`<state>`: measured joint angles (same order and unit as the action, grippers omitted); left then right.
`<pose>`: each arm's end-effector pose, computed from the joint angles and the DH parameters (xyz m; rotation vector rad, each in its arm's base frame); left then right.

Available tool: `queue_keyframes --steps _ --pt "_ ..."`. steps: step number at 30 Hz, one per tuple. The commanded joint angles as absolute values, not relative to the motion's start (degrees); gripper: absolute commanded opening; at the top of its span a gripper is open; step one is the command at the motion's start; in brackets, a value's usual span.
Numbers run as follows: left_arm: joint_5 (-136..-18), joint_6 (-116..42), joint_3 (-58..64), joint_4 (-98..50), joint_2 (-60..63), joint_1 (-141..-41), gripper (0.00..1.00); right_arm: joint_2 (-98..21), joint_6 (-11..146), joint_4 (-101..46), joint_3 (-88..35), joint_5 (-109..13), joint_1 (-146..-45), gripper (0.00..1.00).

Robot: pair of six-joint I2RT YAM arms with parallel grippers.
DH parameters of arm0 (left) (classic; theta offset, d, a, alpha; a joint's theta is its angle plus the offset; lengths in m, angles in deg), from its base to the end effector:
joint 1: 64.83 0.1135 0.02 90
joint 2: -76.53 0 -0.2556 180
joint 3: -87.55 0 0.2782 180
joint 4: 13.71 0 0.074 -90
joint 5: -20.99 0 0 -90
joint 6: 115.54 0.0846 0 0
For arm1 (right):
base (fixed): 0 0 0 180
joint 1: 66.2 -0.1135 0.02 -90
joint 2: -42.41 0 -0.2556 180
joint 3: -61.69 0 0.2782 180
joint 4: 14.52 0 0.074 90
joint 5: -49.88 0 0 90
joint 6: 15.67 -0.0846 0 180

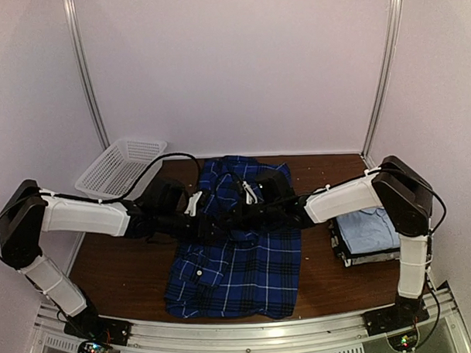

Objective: Fold and stack the long sleeve shirts
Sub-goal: Pass from the right arm to the left

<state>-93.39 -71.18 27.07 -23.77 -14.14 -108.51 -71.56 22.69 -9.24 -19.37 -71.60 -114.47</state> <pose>0.2498 -0.2868 0.1316 0.2106 2.5406 -1.2165 0.2911 0.3928 0.1281 -0.3351 2.3858 1.5311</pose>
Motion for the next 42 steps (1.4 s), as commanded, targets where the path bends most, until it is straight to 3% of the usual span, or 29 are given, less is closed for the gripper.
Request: queue_keyframes --steps 1,8,12,15,19,22,31,34,42 --pt "-95.29 -73.09 28.39 -13.23 -15.31 -109.43 0.55 -73.42 19.40 -4.31 -22.00 -72.86 -115.96 0.00" --pt "-94.45 -72.63 27.93 -14.63 -17.07 -109.73 0.56 -74.78 17.90 -2.64 -22.44 -73.26 -116.19 0.00" --pt "-93.08 -72.92 28.15 -15.65 -17.77 -109.74 0.50 -75.01 17.85 -2.52 -22.87 -73.43 -116.31 0.00" --pt "-91.46 -73.03 26.79 -17.45 -19.12 -109.74 0.38 -74.81 18.62 -3.49 -23.22 -72.94 -116.64 0.00" --pt "-88.85 -73.49 25.30 -19.28 -19.78 -109.73 0.16 -73.34 20.66 -5.91 -23.16 -71.35 -116.65 0.00" --pt "-87.05 -73.44 24.44 -20.96 -19.27 -109.74 0.00 -71.57 22.93 -8.67 -23.27 -69.70 -116.44 0.06" --pt "-80.57 -70.45 19.30 -29.43 -16.35 -109.68 0.00 -62.73 31.17 -18.80 -21.19 -61.67 -112.83 0.46" --pt "-78.29 -68.84 16.49 -32.47 -16.70 -109.49 0.00 -58.37 33.66 -22.79 -17.56 -57.46 -110.49 0.55" --pt "-69.99 -68.91 12.05 -41.73 -15.93 -103.53 0.00 -49.63 34.81 -24.99 -2.45 -52.64 -103.32 0.55"
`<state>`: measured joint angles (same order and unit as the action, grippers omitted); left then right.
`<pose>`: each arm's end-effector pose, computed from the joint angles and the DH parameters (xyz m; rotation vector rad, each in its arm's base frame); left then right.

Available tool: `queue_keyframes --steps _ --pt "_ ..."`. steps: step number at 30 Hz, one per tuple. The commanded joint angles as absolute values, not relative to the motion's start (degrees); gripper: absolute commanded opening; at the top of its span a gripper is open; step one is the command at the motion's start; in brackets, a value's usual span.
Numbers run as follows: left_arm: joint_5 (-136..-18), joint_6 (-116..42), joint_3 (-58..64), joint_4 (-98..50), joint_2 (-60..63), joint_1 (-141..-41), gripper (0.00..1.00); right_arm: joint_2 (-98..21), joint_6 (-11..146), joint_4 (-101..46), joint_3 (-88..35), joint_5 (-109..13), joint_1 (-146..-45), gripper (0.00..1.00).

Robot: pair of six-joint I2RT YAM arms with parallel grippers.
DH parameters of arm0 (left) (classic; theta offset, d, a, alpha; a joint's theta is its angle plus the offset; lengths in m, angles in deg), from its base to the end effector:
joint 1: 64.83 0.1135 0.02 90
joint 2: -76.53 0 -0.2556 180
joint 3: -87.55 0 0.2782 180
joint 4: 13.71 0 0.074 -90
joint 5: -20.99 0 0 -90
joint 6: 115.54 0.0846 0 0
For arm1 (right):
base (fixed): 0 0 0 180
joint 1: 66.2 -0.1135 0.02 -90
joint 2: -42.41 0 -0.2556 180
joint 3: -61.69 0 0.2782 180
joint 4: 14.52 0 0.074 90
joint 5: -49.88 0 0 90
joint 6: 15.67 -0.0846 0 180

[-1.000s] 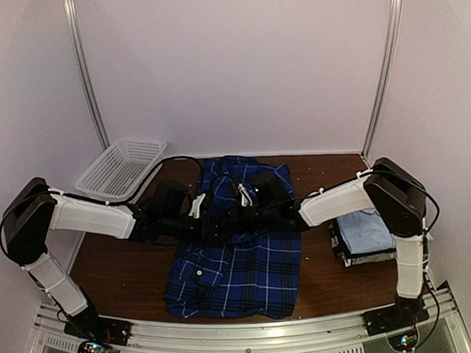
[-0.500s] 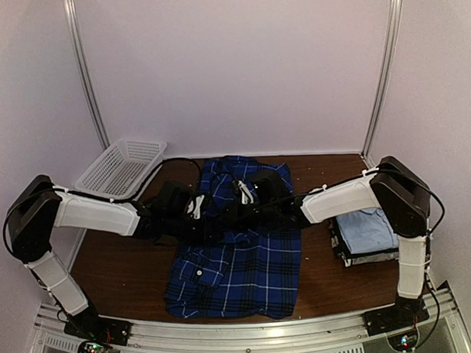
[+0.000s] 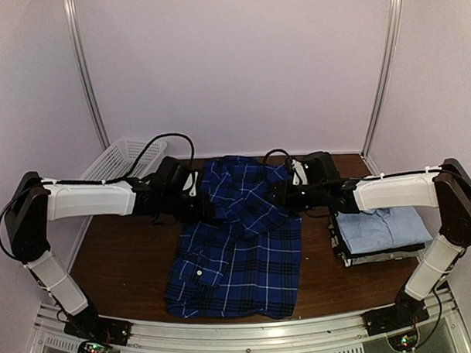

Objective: Fold and stack the long sleeve shirts
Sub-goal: Adjust the 1/3-folded shirt at the center of the board.

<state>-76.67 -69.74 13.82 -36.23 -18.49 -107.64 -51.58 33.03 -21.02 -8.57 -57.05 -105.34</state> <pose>0.2971 -0.2906 0.1578 0.0412 2.5105 -0.8587 0.3151 0.2882 0.1785 -0.1522 2.2867 1.1068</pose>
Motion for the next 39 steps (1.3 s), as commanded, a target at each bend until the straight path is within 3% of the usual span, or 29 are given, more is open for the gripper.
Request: queue_keyframes --steps 1,6,15,23,34,39 --pt "-68.31 -68.81 12.34 -41.94 -14.95 -102.58 0.00 -49.29 35.16 -25.33 -1.41 -51.99 -102.96 0.55" --pt "-64.34 -68.41 11.83 -46.63 -14.32 -98.77 0.00 -50.85 36.65 -27.17 0.29 -48.91 -102.49 0.56" --pt "-73.13 -64.37 13.73 -42.76 -20.56 -98.47 0.00 -56.09 37.92 -29.46 0.06 -43.48 -101.88 0.62" --pt "-72.85 -62.56 15.52 -42.24 -24.55 -98.79 0.00 -59.47 38.92 -30.86 -2.58 -40.38 -101.09 0.61" --pt "-73.49 -69.66 21.98 -38.46 -26.12 -104.78 0.00 -68.11 43.36 -33.55 -11.96 -41.28 -98.13 0.19" --pt "-72.20 -74.77 24.02 -37.62 -25.33 -108.87 0.00 -72.15 46.24 -36.79 -18.31 -41.74 -96.49 0.14"
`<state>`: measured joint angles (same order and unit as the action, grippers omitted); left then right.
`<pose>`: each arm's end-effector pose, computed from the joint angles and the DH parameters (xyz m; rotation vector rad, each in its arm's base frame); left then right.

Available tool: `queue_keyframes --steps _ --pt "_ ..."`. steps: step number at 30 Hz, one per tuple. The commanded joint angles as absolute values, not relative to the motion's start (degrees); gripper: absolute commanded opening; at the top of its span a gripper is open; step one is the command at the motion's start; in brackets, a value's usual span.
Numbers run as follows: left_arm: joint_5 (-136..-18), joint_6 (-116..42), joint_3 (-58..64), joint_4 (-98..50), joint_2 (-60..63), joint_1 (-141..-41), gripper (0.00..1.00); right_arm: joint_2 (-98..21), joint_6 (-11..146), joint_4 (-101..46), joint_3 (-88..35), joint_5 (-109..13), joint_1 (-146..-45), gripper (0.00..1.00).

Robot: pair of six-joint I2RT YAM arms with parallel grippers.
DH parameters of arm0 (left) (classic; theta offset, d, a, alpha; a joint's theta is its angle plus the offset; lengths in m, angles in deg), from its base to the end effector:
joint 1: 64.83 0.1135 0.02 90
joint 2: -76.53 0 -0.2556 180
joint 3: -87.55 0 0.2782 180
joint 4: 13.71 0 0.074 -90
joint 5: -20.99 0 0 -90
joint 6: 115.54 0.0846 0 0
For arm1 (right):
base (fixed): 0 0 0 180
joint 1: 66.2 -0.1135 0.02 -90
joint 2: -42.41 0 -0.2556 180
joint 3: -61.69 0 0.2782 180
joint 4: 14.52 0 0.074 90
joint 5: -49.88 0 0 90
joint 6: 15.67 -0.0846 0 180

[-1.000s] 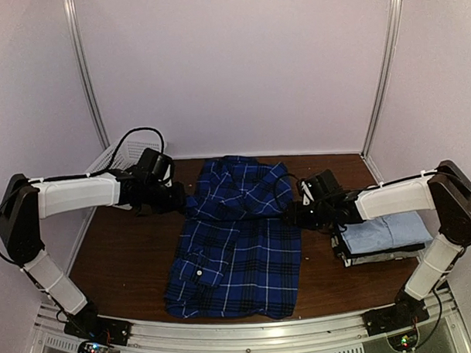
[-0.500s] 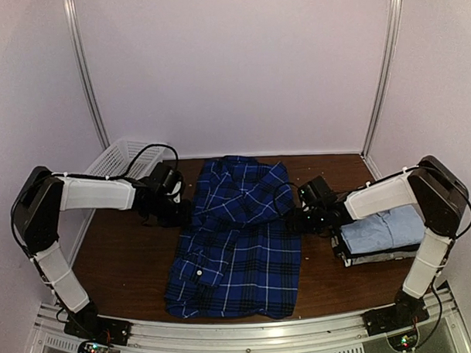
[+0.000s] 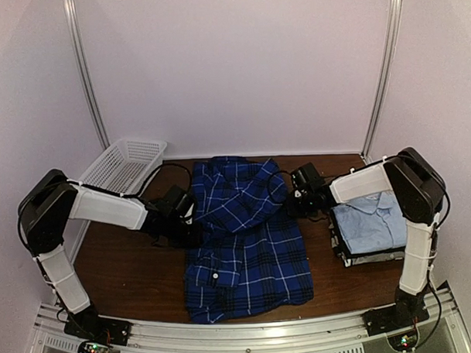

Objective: Fold and stack the long sleeve shirts
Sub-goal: Adjust the 1/3-folded shirt at the center of the board.

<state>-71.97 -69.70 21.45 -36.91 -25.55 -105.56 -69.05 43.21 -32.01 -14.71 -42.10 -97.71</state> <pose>0.2850 -0.2511 0.0639 -0.0621 2.7238 -0.5587 0.3716 0.2312 0.0657 -0.0237 2.5574 0.4883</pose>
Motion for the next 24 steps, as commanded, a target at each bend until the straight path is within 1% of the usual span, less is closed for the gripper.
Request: queue_keyframes --steps 1,4,6,9,12,15,24 --pt "-71.95 -75.25 24.21 -37.60 -24.99 -109.01 0.00 -72.39 46.67 -37.43 -19.32 -41.78 -96.42 0.15" --pt "-69.94 -75.20 22.70 -39.09 -24.06 -108.96 0.00 -71.49 47.46 -39.07 -19.65 -41.54 -96.45 0.20" --pt "-67.60 -73.96 20.25 -41.22 -24.20 -108.86 0.00 -69.47 47.75 -40.16 -18.81 -41.48 -96.44 0.27" --pt "-66.20 -72.32 16.55 -43.67 -24.53 -108.78 0.00 -65.18 47.74 -41.46 -16.02 -41.62 -96.48 0.41" --pt "-65.68 -71.19 13.66 -45.08 -24.46 -108.70 0.00 -59.51 47.16 -42.79 -11.91 -42.27 -97.34 0.47" --pt "-65.66 -70.36 11.64 -45.66 -24.16 -108.61 0.00 -54.26 46.24 -45.07 -7.04 -41.46 -99.85 0.51" --pt "-66.24 -67.69 5.93 -46.88 -24.01 -108.51 0.00 -39.07 37.84 -51.60 5.42 -40.38 -108.96 0.51"
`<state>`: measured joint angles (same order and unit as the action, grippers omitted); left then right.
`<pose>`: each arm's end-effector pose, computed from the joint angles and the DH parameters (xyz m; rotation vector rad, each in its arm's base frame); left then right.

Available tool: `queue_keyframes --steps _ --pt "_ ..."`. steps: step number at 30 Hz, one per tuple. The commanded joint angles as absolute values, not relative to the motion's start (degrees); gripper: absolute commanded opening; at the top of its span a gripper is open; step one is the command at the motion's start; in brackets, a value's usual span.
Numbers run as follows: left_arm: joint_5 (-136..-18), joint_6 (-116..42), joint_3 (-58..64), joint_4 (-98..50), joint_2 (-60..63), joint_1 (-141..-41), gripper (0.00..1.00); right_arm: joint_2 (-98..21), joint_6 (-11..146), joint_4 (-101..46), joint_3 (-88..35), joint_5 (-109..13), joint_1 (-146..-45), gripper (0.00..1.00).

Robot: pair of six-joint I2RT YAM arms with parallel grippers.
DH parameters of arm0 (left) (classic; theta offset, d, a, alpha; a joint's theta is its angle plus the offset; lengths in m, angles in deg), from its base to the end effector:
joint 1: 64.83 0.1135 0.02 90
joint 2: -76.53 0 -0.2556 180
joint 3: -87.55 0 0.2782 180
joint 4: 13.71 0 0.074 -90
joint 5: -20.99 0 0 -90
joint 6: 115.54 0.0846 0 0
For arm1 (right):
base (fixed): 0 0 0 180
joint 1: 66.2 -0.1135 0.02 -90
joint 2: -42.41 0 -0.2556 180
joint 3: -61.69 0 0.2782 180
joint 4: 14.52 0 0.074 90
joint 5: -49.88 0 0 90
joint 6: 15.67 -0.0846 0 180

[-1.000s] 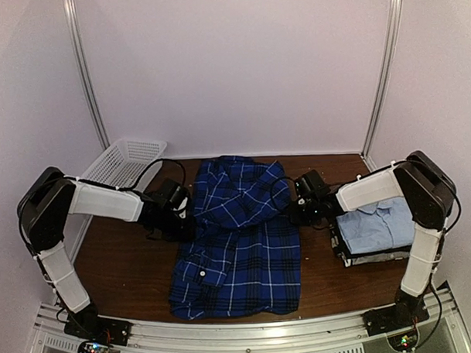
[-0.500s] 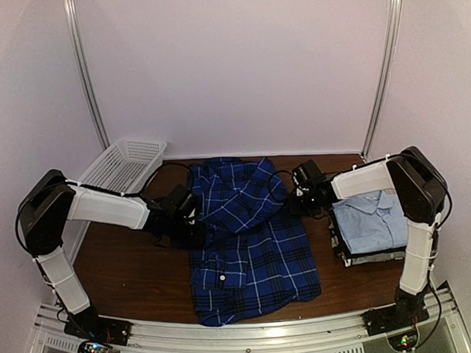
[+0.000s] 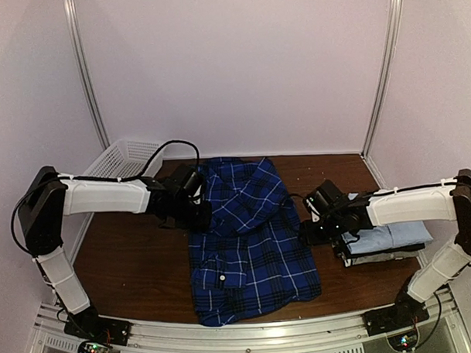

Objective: Fold and stack the long sleeve shirts
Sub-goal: Adjust the 1/3-folded shirt at the center of the board, then pick up the corner of the shirt from the corner of the board.

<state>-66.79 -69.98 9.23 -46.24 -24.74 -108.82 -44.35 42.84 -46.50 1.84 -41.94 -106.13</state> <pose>0.3016 -0.2865 0.1251 -0.0262 2.6329 -0.5339 0.2556 0.2174 0.1070 -0.2090 2.6719 0.4700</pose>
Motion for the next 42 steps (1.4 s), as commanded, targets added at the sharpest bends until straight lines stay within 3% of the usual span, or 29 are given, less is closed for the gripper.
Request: queue_keyframes --steps 1,9,23,33,42 --pt "-66.11 -67.32 5.28 -47.23 -24.02 -108.51 0.00 -37.28 36.62 -52.38 6.47 -40.38 -110.03 0.51" --pt "-66.07 -66.08 1.62 -48.00 -23.33 -107.87 0.00 -28.03 26.09 -54.16 15.91 -41.43 -118.02 0.46" --pt "-66.08 -63.24 -6.55 -50.20 -24.07 -105.85 0.00 -33.43 18.76 -50.80 18.62 -40.38 -125.13 0.29" --pt "-65.27 -58.02 -20.75 -52.29 -27.82 -103.45 0.00 -33.71 14.09 -56.79 17.42 -35.24 -128.50 0.00" --pt "-63.45 -53.55 -30.89 -53.31 -28.44 -100.16 0.00 -26.23 13.85 -63.29 11.61 -29.42 -128.98 0.00"
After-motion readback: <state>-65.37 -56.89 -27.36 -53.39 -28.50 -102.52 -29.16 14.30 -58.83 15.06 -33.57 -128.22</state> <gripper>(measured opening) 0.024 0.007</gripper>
